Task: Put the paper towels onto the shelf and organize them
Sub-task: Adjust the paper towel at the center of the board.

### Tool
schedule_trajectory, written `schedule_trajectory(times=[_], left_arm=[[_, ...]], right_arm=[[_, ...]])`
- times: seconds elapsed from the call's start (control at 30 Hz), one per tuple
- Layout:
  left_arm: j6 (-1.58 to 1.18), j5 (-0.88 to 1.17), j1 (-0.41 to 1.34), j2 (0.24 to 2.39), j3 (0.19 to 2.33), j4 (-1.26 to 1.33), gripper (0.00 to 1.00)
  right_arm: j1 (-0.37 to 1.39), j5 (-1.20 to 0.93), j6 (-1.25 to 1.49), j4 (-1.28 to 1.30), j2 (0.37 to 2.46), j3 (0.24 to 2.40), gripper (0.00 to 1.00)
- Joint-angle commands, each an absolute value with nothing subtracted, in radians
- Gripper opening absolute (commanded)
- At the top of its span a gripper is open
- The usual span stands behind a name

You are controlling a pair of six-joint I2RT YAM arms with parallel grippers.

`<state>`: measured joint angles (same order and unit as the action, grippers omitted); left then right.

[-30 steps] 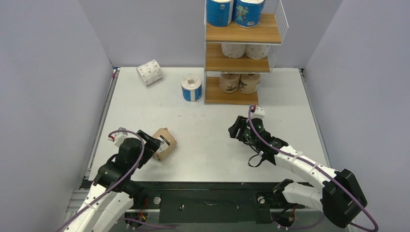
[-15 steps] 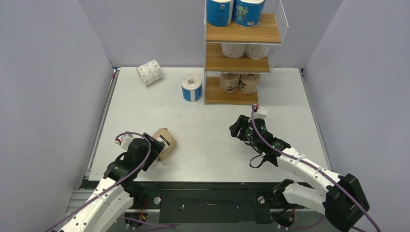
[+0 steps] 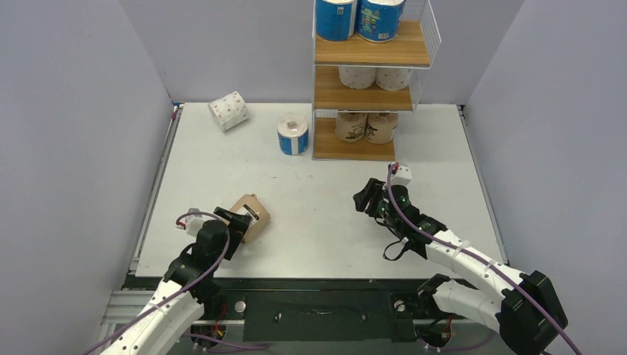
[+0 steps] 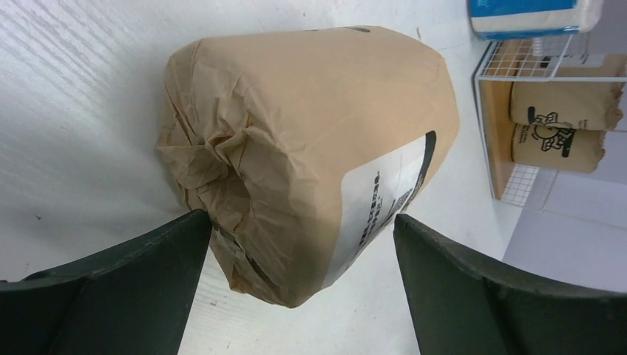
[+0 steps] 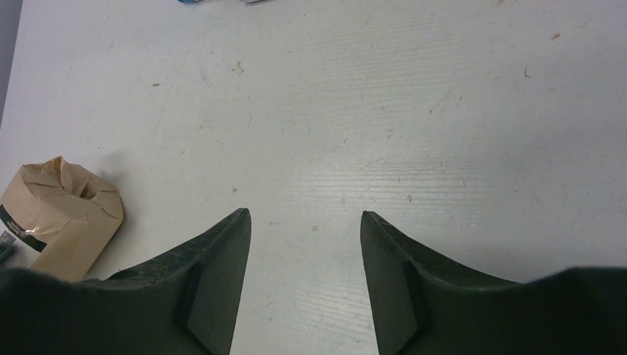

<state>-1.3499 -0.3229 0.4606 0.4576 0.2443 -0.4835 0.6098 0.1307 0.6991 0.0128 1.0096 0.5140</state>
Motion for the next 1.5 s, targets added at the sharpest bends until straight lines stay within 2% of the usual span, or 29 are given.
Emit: schedule_trajectory(times=[0.0, 0.23, 0.4, 0.77, 0.97, 1.27, 1.47], left_arm=[[-1.366, -0.384, 0.451, 0.401, 0.242, -0.41, 0.92], [-1.284, -0.452, 0.451, 0.399, 0.352, -0.573, 0.99], [-1.262, -0.459, 0.451, 0.442, 0.387, -0.618, 0.96], [-1.236, -0.379, 0.444, 0.428, 0.274, -0.353, 1.0], [-1.236, -0.354, 0.438, 0.462, 0.231, -0.245, 0.88], [-1.194, -0.351, 0.436, 0.483, 0.217, -0.148, 0.56], [-1.137, -0.342, 0.436, 0.464, 0.236, -0.158, 0.39]], right_arm=[[0.611, 0.157, 0.697, -0.04, 0.993, 0.515, 0.52], [0.611, 0.153, 0.697, -0.045, 1.012, 0.524, 0.52], [0.611, 0.14, 0.704, -0.054, 1.032, 0.528, 0.52], [0.612, 0.144, 0.706, -0.051, 1.028, 0.519, 0.52], [0.611, 0.148, 0.703, -0.047, 1.026, 0.517, 0.52], [0.611, 0.154, 0.7, -0.051, 1.029, 0.51, 0.52], [0.611, 0.157, 0.699, -0.051, 1.029, 0.514, 0.51]])
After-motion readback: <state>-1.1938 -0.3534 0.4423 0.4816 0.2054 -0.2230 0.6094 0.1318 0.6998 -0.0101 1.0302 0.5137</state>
